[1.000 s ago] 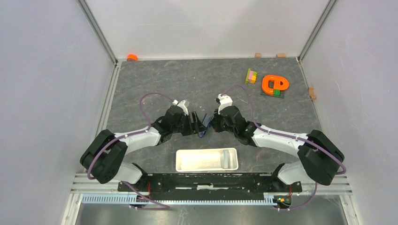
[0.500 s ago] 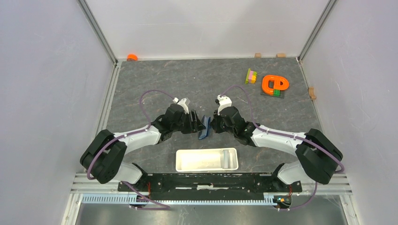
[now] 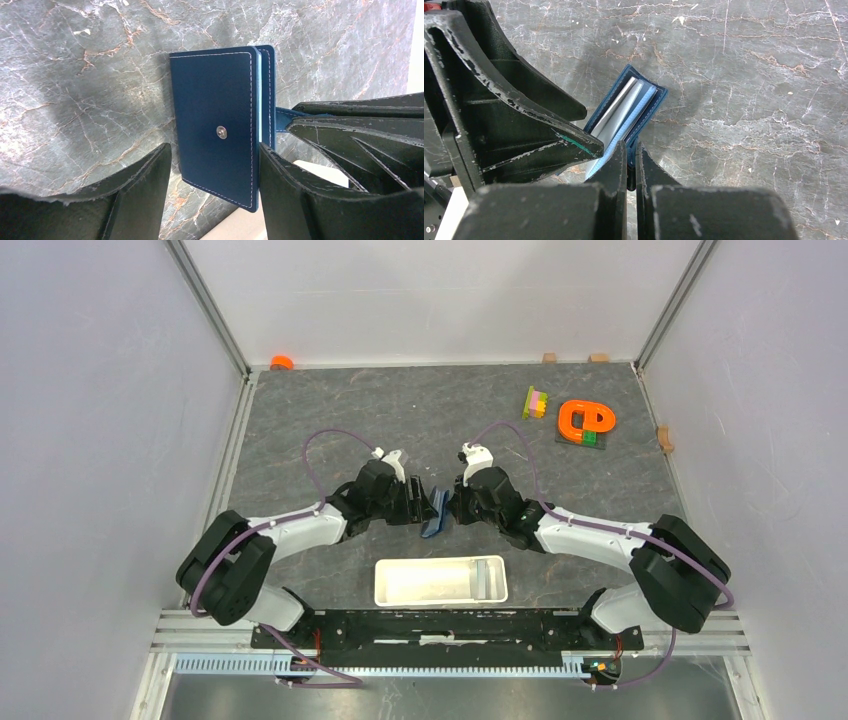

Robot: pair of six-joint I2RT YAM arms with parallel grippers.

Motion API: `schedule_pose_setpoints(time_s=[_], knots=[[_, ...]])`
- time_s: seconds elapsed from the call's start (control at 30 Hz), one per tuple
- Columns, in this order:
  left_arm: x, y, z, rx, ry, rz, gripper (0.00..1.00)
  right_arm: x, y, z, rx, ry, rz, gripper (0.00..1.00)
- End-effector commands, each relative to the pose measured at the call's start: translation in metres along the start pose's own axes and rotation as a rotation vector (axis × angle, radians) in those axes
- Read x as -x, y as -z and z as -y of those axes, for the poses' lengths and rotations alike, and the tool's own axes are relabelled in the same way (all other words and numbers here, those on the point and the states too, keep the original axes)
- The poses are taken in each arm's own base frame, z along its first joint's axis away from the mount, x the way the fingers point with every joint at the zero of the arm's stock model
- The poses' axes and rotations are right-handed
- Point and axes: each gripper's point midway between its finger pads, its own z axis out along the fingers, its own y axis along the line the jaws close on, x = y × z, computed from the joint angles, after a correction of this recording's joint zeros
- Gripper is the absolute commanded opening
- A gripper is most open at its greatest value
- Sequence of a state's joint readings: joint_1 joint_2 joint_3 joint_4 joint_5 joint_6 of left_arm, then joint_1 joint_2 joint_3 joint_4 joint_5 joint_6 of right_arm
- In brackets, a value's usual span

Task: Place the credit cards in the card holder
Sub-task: Open the card holder at the center of the board.

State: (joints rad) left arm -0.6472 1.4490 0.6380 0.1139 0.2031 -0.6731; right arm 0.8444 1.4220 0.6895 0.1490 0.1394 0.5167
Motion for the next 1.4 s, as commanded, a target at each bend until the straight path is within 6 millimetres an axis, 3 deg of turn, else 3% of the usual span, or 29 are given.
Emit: schedule_pose_setpoints(time_s=[0.0, 0.2, 0.63, 1.07, 1.37], knots=[[0.015, -0.002, 0.004, 0.0, -0.059, 0.033, 0.69, 0.016, 0.006, -0.011, 0.04, 0.005, 0.053, 0.0], [0.015, -0.002, 0.004, 0.003, -0.069, 0.028, 0.7, 0.015, 0.005, -0.011, 0.043, 0.006, 0.05, 0.0], [0.017, -0.001, 0.023, -0.105, -0.07, 0.042, 0.73, 0.013, 0.005, -0.01, 0.04, 0.009, 0.045, 0.0], [0.009, -0.006, -0.003, 0.024, -0.087, 0.002, 0.68, 0.015, 0.007, -0.01, 0.039, 0.009, 0.052, 0.0], [0.013, 0.0, -0.018, 0.127, -0.128, 0.012, 0.67, 0.016, 0.008, -0.006, 0.021, 0.01, 0.056, 0.0]])
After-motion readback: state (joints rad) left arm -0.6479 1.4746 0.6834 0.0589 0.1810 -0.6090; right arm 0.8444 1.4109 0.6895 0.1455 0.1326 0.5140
